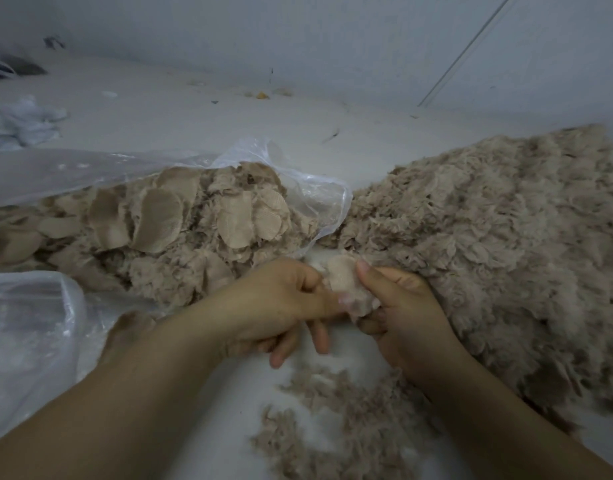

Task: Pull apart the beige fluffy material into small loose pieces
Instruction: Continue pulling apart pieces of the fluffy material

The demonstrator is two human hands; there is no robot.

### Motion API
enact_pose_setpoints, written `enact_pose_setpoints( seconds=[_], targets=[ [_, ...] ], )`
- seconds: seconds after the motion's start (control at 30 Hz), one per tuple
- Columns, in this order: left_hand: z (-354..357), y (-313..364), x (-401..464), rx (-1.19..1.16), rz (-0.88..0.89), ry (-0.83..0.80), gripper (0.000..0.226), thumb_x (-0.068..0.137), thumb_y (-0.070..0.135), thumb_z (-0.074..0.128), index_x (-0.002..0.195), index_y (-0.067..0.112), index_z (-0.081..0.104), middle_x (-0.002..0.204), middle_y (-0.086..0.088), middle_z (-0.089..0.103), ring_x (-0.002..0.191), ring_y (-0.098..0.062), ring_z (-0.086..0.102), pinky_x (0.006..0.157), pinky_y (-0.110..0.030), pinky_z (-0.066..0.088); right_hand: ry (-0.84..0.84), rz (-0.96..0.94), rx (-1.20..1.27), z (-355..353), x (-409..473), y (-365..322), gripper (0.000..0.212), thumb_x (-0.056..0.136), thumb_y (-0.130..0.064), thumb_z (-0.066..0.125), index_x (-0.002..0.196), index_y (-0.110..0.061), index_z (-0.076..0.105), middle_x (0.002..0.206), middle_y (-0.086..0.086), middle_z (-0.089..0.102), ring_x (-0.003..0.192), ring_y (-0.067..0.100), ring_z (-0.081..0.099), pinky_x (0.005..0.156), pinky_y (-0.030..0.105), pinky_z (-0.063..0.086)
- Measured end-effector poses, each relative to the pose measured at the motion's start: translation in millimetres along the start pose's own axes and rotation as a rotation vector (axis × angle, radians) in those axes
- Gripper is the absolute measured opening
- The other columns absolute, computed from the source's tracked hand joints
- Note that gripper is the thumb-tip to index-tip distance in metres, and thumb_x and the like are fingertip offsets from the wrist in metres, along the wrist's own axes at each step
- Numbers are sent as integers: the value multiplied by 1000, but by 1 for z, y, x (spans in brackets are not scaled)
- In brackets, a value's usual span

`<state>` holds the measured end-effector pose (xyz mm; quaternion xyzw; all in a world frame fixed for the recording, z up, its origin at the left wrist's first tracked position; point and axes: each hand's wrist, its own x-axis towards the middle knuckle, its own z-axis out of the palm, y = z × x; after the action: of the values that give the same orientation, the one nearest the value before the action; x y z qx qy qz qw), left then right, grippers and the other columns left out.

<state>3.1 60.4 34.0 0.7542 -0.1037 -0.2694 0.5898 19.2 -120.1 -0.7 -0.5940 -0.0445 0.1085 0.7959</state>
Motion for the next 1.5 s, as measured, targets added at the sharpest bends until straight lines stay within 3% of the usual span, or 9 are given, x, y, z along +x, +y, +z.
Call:
enact_pose_setpoints(
  seconds=[0.1, 0.17, 0.33, 0.6, 0.8, 0.93, 1.27, 1.37, 1.5],
  targets=[
    [8, -4, 10, -155, 102, 308, 33, 82, 30, 72, 86, 3, 53, 54, -15, 61, 27, -19, 47, 30, -17, 31, 14, 13, -32, 2, 1, 0, 46, 81, -37, 61, 78, 8, 66, 72, 21, 41, 48, 14, 22, 39, 18, 20],
    [12, -4, 12, -205, 194, 370, 17, 87, 11, 69, 83, 3, 54, 50, -18, 56, 29, -22, 48, 31, -20, 36, 1, 19, -45, 2, 0, -1, 43, 80, -43, 60, 73, -2, 71, 62, 18, 44, 42, 13, 30, 38, 18, 24],
    [16, -4, 10, -224, 208, 257, 11, 88, -1, 66, 82, -2, 57, 56, -21, 63, 32, -24, 54, 34, -22, 41, -139, -41, -10, 2, -2, -5, 48, 87, -49, 59, 77, -4, 76, 70, 21, 70, 61, 28, 69, 57, 31, 54],
    [9, -1, 6, -348, 163, 261, 20, 88, -5, 61, 71, 4, 55, 50, -17, 57, 24, -17, 43, 30, -16, 30, -15, -20, -82, 5, -4, -1, 42, 86, -37, 59, 87, 2, 72, 83, 29, 71, 75, 37, 69, 70, 44, 57],
    [7, 0, 5, -384, 148, 272, 22, 88, -6, 60, 69, 4, 56, 48, -16, 56, 23, -16, 40, 30, -13, 27, 31, 13, -79, 7, -4, -1, 38, 97, -29, 52, 88, 4, 70, 84, 27, 71, 70, 31, 68, 59, 33, 57],
    [8, 1, 5, -401, 145, 280, 21, 88, -7, 58, 70, 3, 55, 47, -15, 55, 22, -15, 39, 30, -12, 26, 60, 15, -62, 6, -3, 0, 47, 89, -34, 57, 90, 12, 64, 91, 41, 63, 73, 36, 64, 64, 38, 55],
    [10, 4, 3, -398, 136, 328, 19, 89, -7, 58, 72, 2, 54, 47, -15, 55, 23, -15, 39, 30, -12, 25, 44, 21, -28, 3, 2, 3, 52, 81, -40, 59, 87, 12, 62, 74, 32, 62, 59, 29, 61, 49, 28, 53],
    [7, 6, 3, -353, 171, 480, 25, 86, -9, 58, 69, 9, 56, 45, -13, 54, 23, -16, 38, 31, -11, 23, 66, -5, 59, 2, 4, 4, 39, 92, -32, 53, 67, -4, 61, 46, 5, 39, 37, 9, 33, 36, 16, 32],
    [-12, 6, 1, 102, 374, 1002, 25, 79, -6, 60, 69, 17, 55, 47, -9, 52, 41, -32, 50, 37, -24, 38, 63, 3, 110, 0, 6, 4, 38, 95, -24, 51, 59, -12, 54, 44, -6, 24, 37, 5, 17, 36, 15, 21]
  ],
)
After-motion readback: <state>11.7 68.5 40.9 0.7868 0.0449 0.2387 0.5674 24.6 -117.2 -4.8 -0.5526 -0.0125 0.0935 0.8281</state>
